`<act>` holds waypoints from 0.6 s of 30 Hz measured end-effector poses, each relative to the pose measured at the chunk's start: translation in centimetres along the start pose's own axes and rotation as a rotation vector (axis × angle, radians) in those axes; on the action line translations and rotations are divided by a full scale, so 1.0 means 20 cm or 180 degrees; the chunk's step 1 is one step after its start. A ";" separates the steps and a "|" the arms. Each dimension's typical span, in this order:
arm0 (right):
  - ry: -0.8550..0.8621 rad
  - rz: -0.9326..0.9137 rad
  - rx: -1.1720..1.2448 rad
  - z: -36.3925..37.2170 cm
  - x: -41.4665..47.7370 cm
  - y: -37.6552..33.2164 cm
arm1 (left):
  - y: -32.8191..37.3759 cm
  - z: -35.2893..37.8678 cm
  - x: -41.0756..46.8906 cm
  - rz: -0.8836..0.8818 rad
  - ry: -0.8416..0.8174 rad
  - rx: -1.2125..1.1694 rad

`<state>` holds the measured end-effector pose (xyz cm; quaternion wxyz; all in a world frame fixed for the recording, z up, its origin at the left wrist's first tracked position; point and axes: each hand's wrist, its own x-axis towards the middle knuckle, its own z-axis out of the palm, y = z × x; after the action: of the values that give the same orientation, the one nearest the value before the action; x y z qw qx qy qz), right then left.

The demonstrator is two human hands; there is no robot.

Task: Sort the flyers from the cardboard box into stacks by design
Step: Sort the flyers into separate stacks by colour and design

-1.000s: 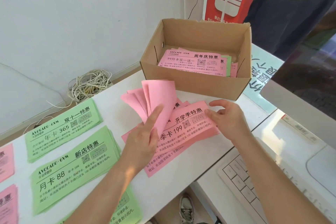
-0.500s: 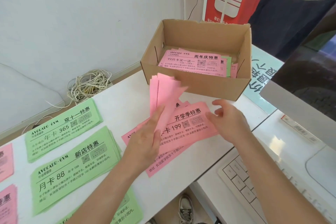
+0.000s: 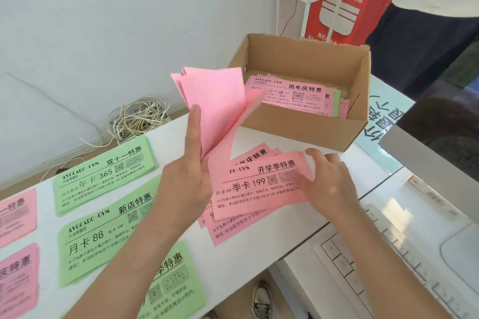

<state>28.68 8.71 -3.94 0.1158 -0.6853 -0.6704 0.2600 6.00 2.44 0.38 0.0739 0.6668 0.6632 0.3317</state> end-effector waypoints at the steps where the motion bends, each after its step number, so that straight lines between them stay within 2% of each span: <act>1: -0.0034 -0.0012 0.0579 -0.05 -0.02 -0.05 | 0.02 -0.06 0.01 0.0149 0.0086 0.0270; 3: -0.0427 0.0189 0.2292 -0.16 -0.07 -0.19 | 0.05 -0.15 0.00 0.0437 0.0189 0.0883; 4: -0.0801 0.0385 0.3071 -0.20 -0.09 -0.25 | 0.07 -0.19 -0.03 0.0595 0.0215 0.1144; 6: -0.1738 0.0595 0.3948 -0.26 -0.12 -0.36 | 0.06 -0.27 -0.10 0.0968 0.0174 0.1538; 8: -0.2236 0.0299 0.4084 -0.24 -0.16 -0.45 | 0.02 -0.34 -0.19 0.1235 0.0010 0.1767; 10: -0.2180 0.0092 0.4033 -0.17 -0.19 -0.52 | -0.06 -0.40 -0.28 0.1373 -0.0315 0.2194; 13: -0.1964 -0.0296 0.3368 -0.07 -0.28 -0.63 | -0.18 -0.49 -0.44 0.1330 -0.0617 0.2544; 16: -0.1975 -0.0968 0.2619 0.01 -0.39 -0.77 | -0.27 -0.63 -0.63 0.0803 -0.0465 0.2305; 18: -0.1983 -0.1267 0.2350 0.06 -0.47 -0.86 | -0.33 -0.72 -0.77 -0.0037 -0.0073 0.1866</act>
<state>13.62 0.56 5.77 0.1920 -0.3482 -0.6540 0.6435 -5.80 -16.04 2.58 -0.1125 0.6596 0.7337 0.1179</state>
